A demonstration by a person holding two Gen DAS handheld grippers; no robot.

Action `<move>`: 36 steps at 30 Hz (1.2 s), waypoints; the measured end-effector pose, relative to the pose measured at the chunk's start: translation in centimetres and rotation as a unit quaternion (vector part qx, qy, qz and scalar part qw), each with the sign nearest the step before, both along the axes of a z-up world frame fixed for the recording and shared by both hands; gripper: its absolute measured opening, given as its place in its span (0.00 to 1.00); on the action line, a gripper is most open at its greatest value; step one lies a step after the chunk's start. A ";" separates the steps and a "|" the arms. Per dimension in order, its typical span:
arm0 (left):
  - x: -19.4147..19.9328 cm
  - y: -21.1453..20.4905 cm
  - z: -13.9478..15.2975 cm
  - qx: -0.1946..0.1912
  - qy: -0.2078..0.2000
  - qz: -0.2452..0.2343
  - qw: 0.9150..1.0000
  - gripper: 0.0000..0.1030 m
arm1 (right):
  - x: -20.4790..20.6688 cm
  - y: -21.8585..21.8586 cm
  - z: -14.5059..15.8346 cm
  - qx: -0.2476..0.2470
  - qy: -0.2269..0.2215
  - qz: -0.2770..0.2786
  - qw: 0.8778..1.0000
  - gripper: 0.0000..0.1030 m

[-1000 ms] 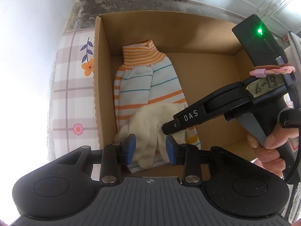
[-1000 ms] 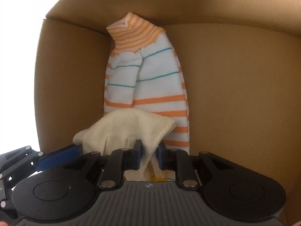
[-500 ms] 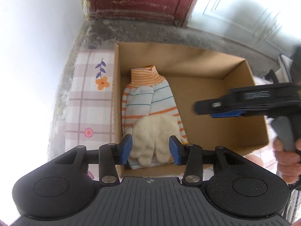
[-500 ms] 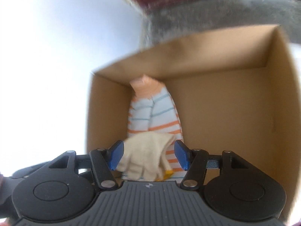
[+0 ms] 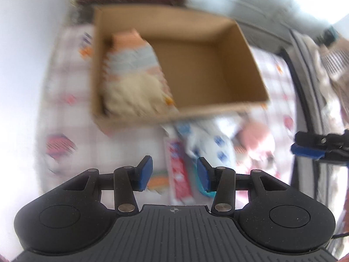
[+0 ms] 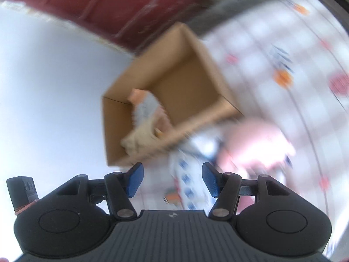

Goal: Organize soft objects
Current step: 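Move both tools back to the wet-wipes pack and grasp it, then lift the wet-wipes pack with both tools and lower it into the box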

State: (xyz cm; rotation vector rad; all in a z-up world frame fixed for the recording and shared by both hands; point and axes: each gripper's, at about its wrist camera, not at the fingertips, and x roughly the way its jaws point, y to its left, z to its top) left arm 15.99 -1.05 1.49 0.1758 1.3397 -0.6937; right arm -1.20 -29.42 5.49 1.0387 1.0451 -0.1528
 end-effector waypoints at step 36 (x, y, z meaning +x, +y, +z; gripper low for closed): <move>-5.3 -7.1 -8.1 -0.011 0.056 -0.079 0.995 0.52 | 5.5 5.2 -10.7 -0.004 0.073 0.074 0.995 0.56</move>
